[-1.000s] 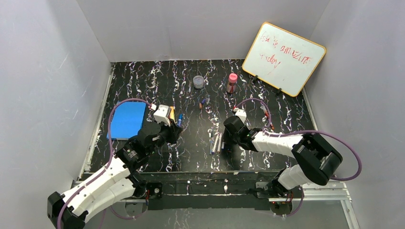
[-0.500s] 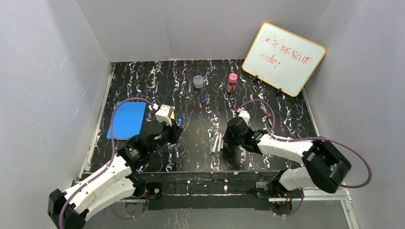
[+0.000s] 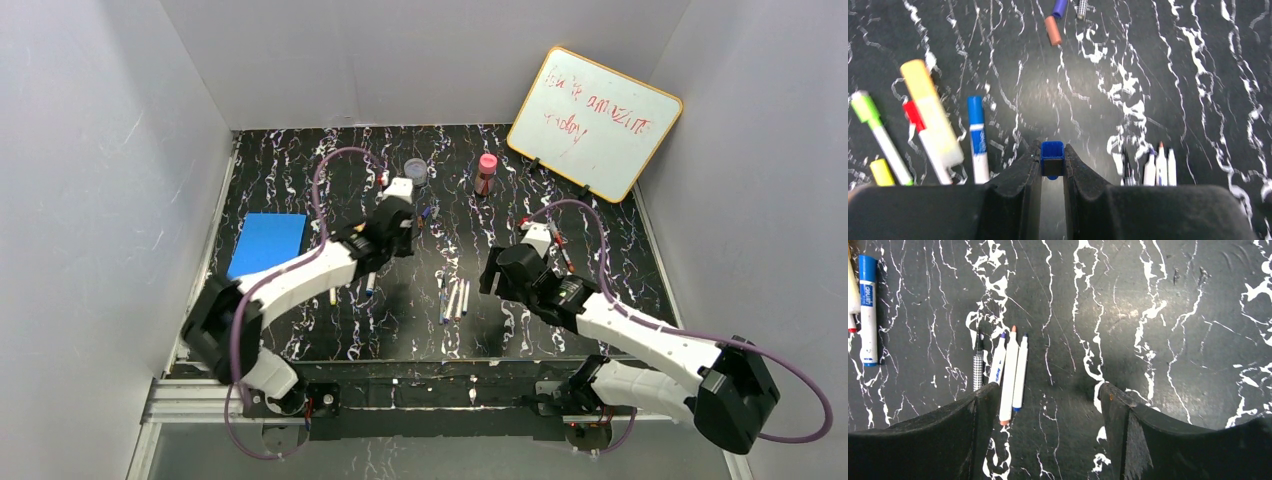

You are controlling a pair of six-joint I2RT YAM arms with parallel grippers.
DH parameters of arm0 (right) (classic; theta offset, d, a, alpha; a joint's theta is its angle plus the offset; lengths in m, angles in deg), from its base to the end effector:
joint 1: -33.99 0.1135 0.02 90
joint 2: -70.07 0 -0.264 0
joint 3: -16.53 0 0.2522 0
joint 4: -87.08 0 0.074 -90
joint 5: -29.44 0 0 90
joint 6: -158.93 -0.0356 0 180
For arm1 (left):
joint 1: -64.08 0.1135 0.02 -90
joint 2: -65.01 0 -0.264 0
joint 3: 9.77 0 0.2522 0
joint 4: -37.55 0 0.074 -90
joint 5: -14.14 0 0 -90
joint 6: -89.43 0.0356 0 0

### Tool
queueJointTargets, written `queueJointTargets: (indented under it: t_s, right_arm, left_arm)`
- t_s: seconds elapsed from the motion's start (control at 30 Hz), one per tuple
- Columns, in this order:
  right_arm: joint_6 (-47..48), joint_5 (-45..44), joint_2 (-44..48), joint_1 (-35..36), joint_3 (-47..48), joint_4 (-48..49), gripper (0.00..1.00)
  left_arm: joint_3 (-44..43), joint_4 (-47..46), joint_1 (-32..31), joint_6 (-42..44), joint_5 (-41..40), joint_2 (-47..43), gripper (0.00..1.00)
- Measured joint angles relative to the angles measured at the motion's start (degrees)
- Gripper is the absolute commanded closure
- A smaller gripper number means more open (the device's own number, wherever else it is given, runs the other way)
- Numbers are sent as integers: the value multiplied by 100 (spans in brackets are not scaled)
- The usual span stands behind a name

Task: Open the pen caps

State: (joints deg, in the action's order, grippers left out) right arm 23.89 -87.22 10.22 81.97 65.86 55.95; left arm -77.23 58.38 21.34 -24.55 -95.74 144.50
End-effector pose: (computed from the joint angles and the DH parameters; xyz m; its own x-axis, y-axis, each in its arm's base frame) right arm 0.1554 0.1486 0.2254 -0.6253 0.2507 -0.7390 0.0042 0.9481 0.3180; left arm 0.2350 -0.2007 0.2622 -0.5382 -0.0230 -0.8425 0.2295 0.9578 -0.1728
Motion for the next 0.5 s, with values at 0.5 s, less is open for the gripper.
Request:
queueJointTargets:
  t_s: [0.5]
  right_arm:
    - [214, -39, 1198, -4, 81, -815, 21]
  left_arm:
    - [-2302, 417, 1180, -15, 590, 3281, 92]
